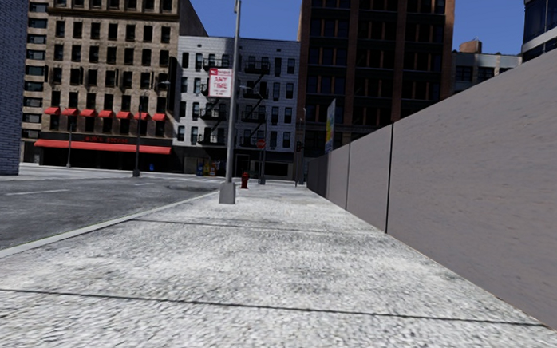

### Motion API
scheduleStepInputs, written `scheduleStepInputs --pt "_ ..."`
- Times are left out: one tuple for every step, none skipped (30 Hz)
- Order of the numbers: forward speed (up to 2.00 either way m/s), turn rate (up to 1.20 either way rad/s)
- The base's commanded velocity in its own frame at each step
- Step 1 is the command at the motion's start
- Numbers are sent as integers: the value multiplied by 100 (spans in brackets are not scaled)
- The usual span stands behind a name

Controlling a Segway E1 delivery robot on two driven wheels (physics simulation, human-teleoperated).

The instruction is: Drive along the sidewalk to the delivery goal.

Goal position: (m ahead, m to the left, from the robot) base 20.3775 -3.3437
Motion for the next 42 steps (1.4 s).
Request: scheduleStepInputs --pt "200 0" --pt "200 0" --pt "200 0" --pt "200 0" --pt "200 0" --pt "200 0" --pt "200 0" --pt "200 0" --pt "200 0" --pt "200 0" --pt "200 0" --pt "200 0" --pt "200 0" --pt "200 0" --pt "200 0" --pt "200 0" --pt "200 0" --pt "200 0" --pt "200 0" --pt "200 0" --pt "200 0" --pt "200 0" --pt "200 0" --pt "200 0" --pt "200 0" --pt "200 0" --pt "200 0" --pt "200 0" --pt "200 0" --pt "200 0" --pt "200 0" --pt "200 0" --pt "200 0" --pt "200 0" --pt "200 0" --pt "200 0" --pt "200 0" --pt "200 0" --pt "200 0" --pt "200 0" --pt "200 0" --pt "200 0"
